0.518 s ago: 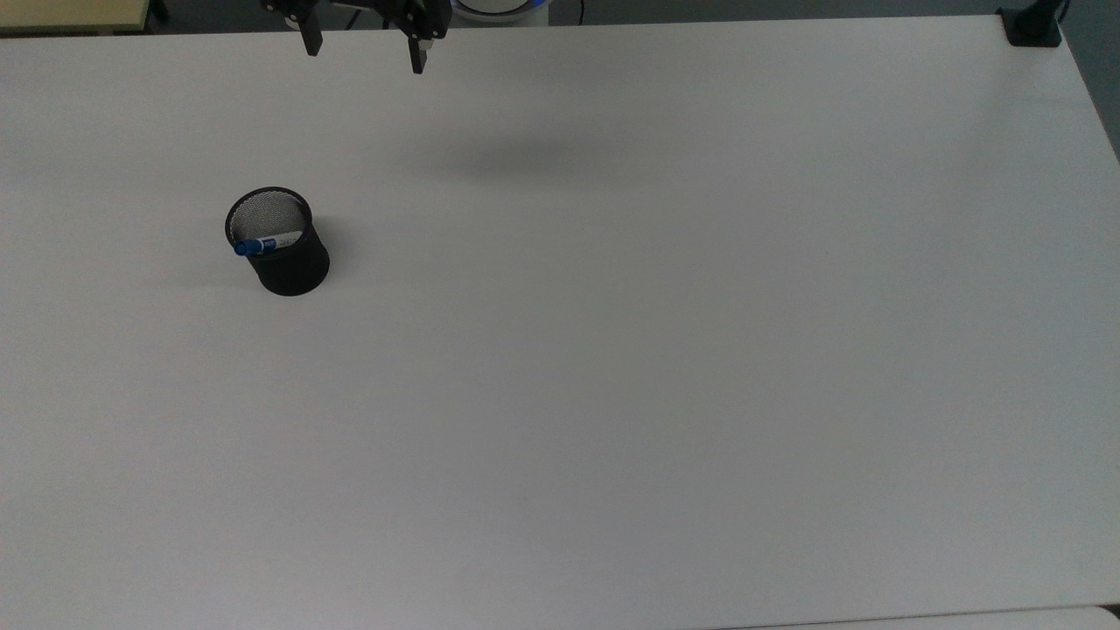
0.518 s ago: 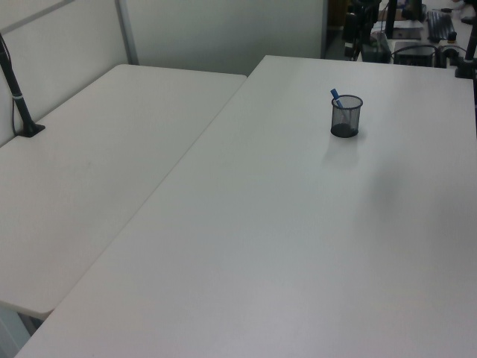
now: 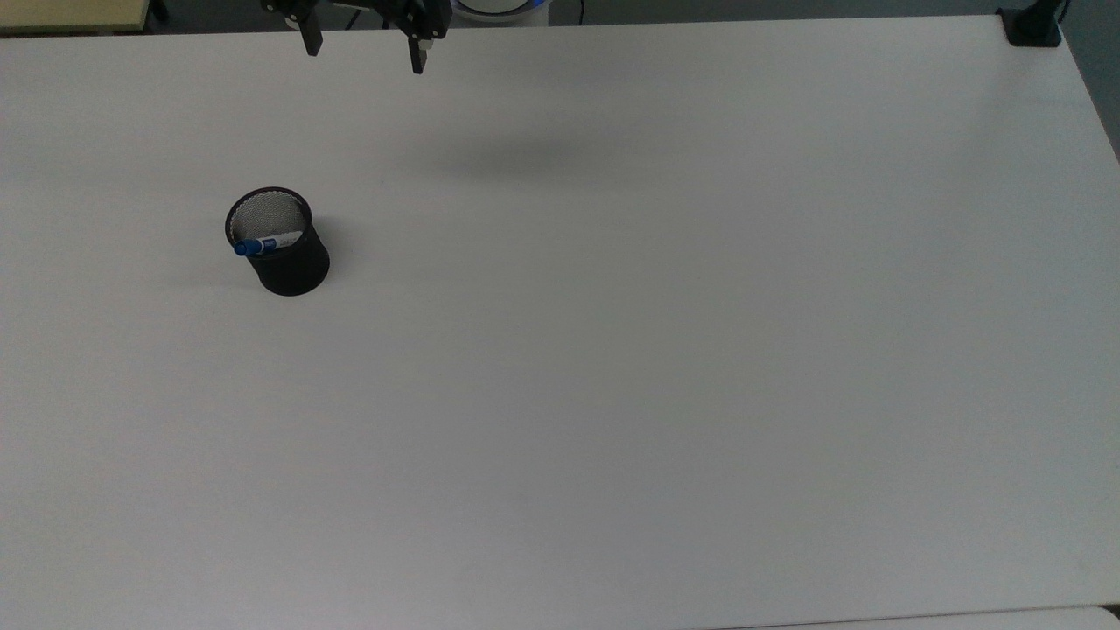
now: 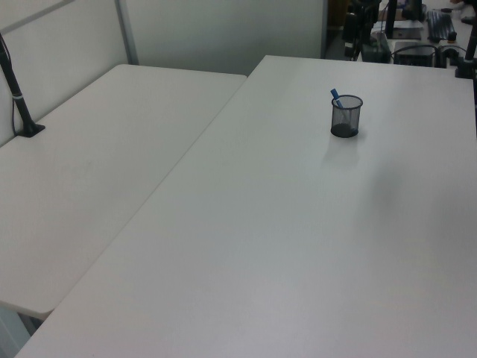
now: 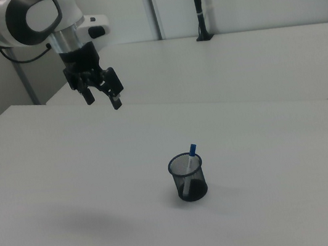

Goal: Remove the marker
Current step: 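Move the open gripper over the black mesh pen cup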

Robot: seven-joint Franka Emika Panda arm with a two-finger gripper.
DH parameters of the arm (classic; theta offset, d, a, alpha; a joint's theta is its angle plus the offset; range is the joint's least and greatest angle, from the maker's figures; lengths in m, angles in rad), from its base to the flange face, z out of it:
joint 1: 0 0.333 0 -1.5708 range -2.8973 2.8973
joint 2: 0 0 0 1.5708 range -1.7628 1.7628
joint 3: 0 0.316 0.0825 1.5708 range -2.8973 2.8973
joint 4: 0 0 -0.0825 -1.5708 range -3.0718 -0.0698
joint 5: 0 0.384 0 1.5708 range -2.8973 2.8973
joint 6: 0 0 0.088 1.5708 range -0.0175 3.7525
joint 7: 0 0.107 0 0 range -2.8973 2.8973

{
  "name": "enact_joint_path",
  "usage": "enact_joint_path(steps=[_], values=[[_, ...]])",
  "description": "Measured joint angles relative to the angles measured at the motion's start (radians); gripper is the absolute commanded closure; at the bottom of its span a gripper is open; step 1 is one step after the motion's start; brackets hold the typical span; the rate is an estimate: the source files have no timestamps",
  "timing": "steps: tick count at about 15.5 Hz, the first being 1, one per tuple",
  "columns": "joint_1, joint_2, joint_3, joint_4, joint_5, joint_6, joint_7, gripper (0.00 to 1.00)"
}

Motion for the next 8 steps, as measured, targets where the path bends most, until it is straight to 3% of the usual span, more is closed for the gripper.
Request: enact_joint_path(steps=[8], values=[[0.0, 0.0, -0.002, 0.0, 0.0, 0.0, -0.015, 0.0]])
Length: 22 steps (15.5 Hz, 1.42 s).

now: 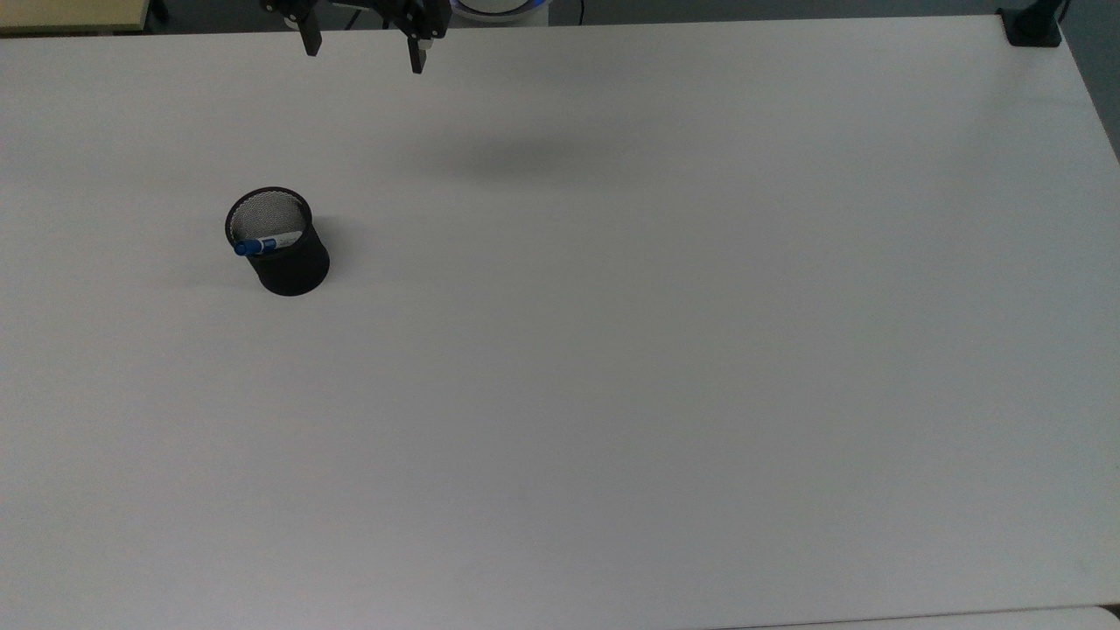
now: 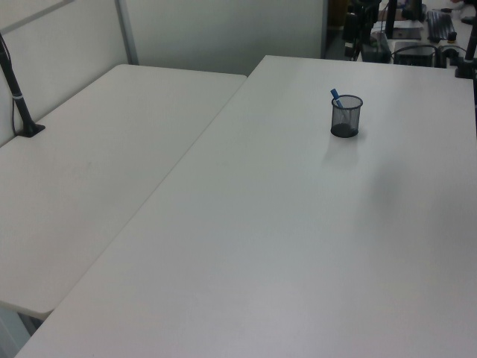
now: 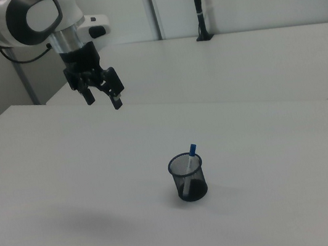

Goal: Remove the marker
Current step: 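Move the open gripper over the black mesh pen cup, then lower the gripper and close it on the blue-capped marker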

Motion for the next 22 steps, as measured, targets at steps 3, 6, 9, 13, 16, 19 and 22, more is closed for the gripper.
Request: enact_joint_path(steps=[3, 6, 9, 13, 16, 19, 22], values=[[-0.006, 0.0, -0.01, 0.0, -0.001, 0.0, -0.072, 0.0], [-0.036, 0.008, -0.028, 0.0, -0.003, 0.0, -0.218, 0.0], [-0.076, 0.028, -0.045, -0.004, -0.025, 0.056, -0.29, 0.0], [-0.11, 0.06, -0.05, -0.042, -0.061, 0.195, -0.294, 0.0], [-0.124, 0.085, -0.065, -0.086, -0.062, 0.294, -0.292, 0.0], [-0.129, 0.123, -0.072, -0.133, -0.062, 0.394, -0.283, 0.0], [-0.13, 0.158, -0.076, -0.169, -0.062, 0.473, -0.254, 0.0]])
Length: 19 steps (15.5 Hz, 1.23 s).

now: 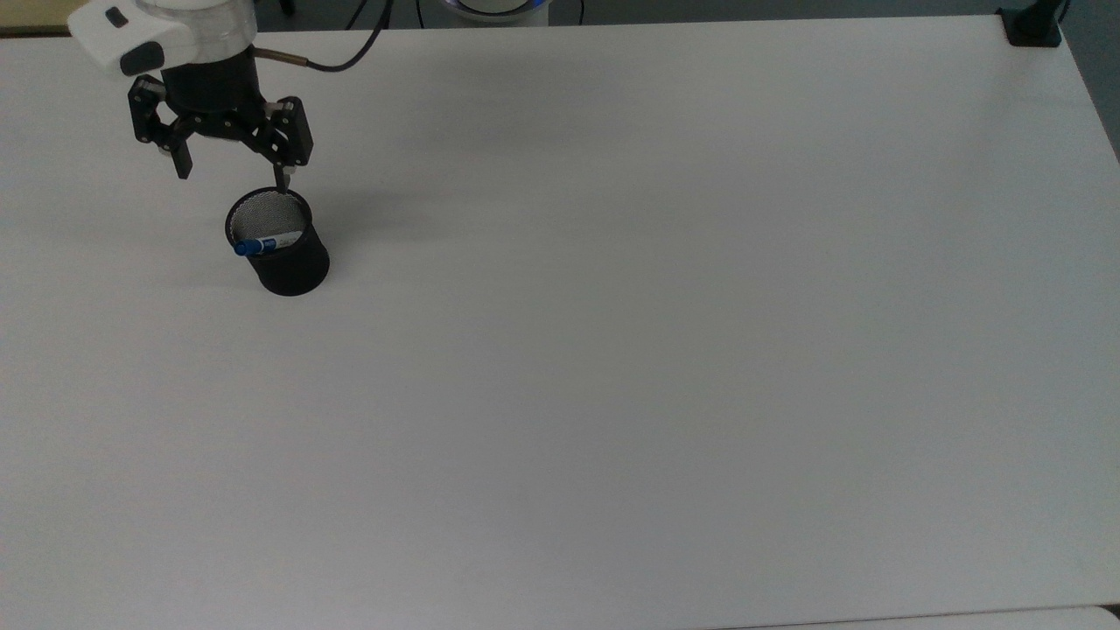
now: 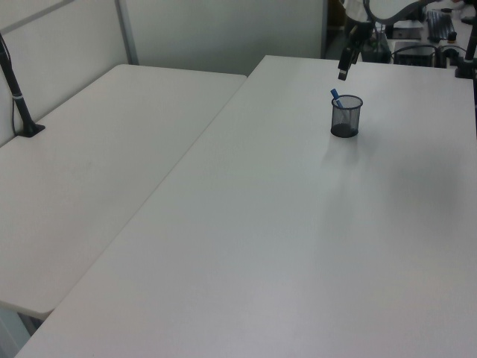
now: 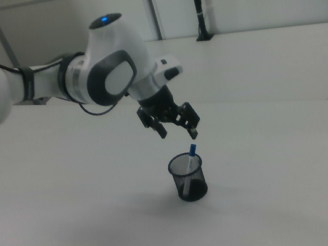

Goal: Remove the marker
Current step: 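Lower the gripper and close it on the blue-capped marker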

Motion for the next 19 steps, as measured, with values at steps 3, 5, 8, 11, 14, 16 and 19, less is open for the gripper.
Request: enact_joint_path(steps=[3, 5, 8, 11, 14, 16, 19], values=[[0.0, 0.032, -0.008, -0.014, 0.0, 0.071, 0.054, 0.04], [0.001, 0.052, -0.008, -0.016, 0.0, 0.099, 0.092, 0.12], [0.002, 0.082, -0.008, -0.017, 0.0, 0.139, 0.118, 0.18], [0.002, 0.105, -0.008, -0.017, 0.0, 0.164, 0.128, 0.27], [0.002, 0.111, -0.008, -0.017, 0.0, 0.165, 0.132, 0.34], [0.004, 0.116, -0.008, -0.019, 0.0, 0.165, 0.133, 0.42], [0.007, 0.126, -0.008, -0.02, 0.0, 0.199, 0.14, 0.61]])
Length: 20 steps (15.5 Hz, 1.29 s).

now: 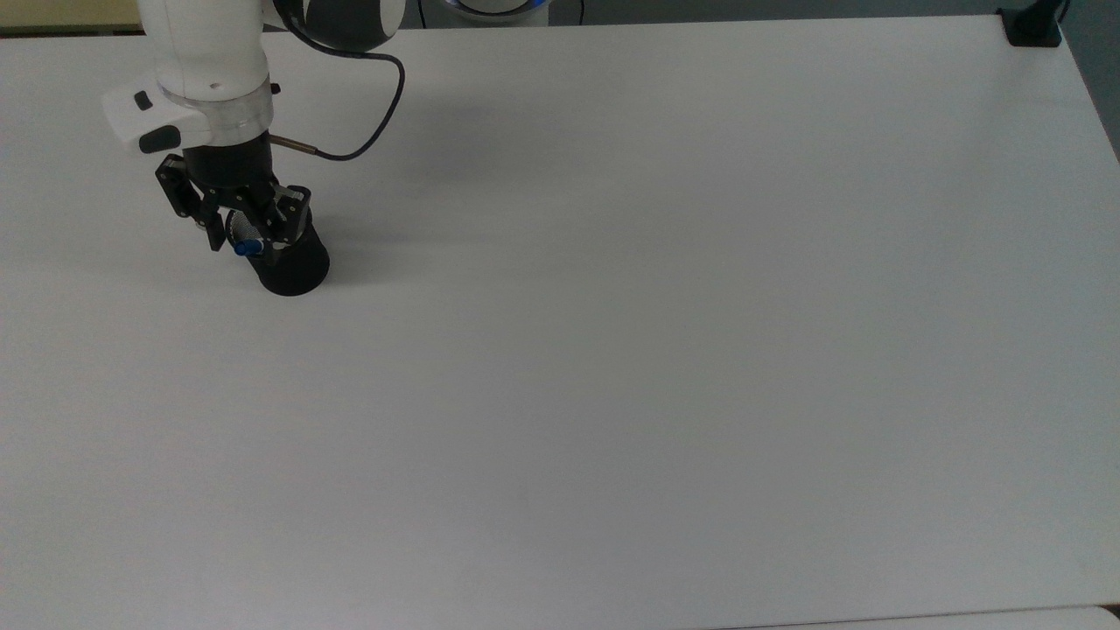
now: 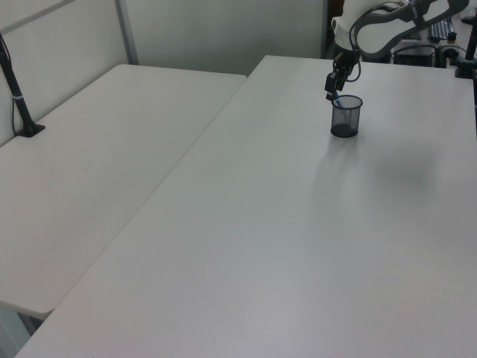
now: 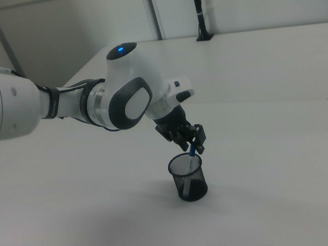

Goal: Remove the marker
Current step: 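Lower the gripper and close it on the blue-capped marker, then lift the marker straight up out of the pen cup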

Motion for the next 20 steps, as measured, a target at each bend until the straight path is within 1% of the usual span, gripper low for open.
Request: enact_joint_path(steps=[1, 2, 5, 10, 13, 15, 20], values=[[0.001, 0.004, 0.0, 0.0, 0.0, 0.008, 0.005, 0.62], [0.001, 0.008, 0.0, 0.0, 0.0, 0.013, 0.007, 0.68], [0.001, 0.01, 0.0, 0.0, 0.0, 0.018, 0.015, 0.82], [-0.002, 0.0, -0.002, 0.006, 0.0, 0.018, 0.019, 0.84], [-0.007, -0.03, -0.002, 0.008, 0.0, 0.018, 0.019, 0.84], [-0.008, -0.069, -0.002, 0.015, 0.0, 0.001, 0.019, 0.84], [-0.013, -0.211, -0.006, 0.074, 0.007, -0.184, 0.019, 0.84]])
